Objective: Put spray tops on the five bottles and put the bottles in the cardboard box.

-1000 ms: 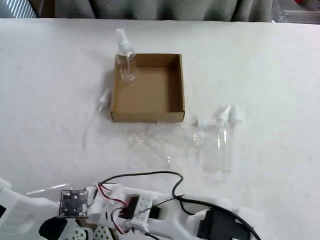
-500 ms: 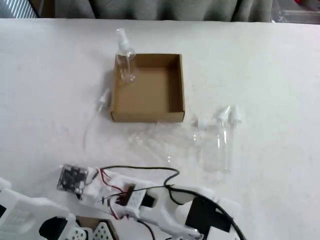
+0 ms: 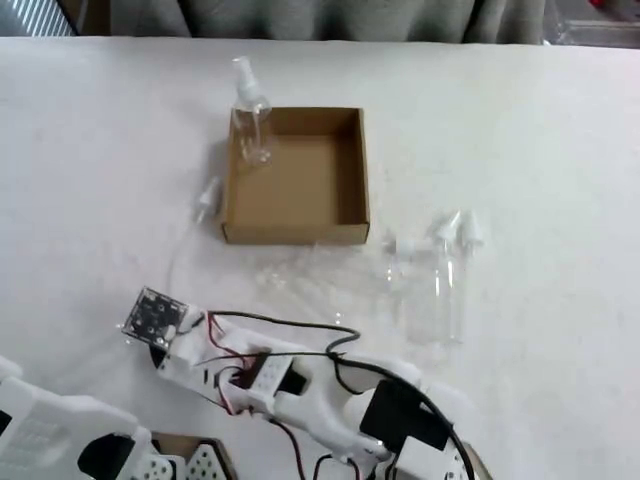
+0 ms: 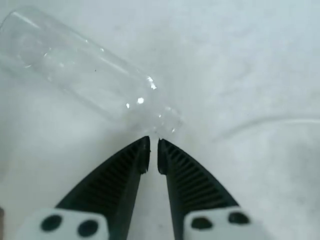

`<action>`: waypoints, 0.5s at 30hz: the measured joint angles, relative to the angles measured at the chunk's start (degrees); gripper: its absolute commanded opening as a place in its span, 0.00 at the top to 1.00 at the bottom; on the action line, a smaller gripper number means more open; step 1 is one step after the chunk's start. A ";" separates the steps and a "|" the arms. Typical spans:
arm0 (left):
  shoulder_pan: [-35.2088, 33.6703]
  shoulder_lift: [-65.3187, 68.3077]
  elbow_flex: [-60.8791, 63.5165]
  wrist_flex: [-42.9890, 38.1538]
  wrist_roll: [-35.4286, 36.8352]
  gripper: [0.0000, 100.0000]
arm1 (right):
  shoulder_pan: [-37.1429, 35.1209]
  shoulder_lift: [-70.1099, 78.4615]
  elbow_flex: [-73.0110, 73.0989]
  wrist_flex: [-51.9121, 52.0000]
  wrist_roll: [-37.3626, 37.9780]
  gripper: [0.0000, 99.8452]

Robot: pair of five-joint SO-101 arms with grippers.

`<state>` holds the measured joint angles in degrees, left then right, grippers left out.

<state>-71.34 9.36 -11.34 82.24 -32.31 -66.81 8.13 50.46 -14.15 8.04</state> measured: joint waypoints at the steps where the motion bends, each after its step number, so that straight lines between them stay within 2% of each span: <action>1: 0.00 0.00 0.00 0.00 0.00 0.98 | 0.00 0.00 0.00 0.00 0.00 0.98; 5: 0.00 0.00 0.00 0.35 -0.79 0.98 | 0.00 0.00 0.00 0.00 0.00 0.98; 11: 2.29 0.00 0.00 8.53 -8.62 0.98 | 0.00 -1.14 2.20 0.00 0.00 0.98; 15: 4.84 0.00 0.00 12.40 -11.78 0.98 | 0.00 -7.56 8.09 0.00 0.00 0.98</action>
<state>-66.51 9.36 -11.34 94.64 -44.09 -66.81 0.57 58.55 -14.15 8.04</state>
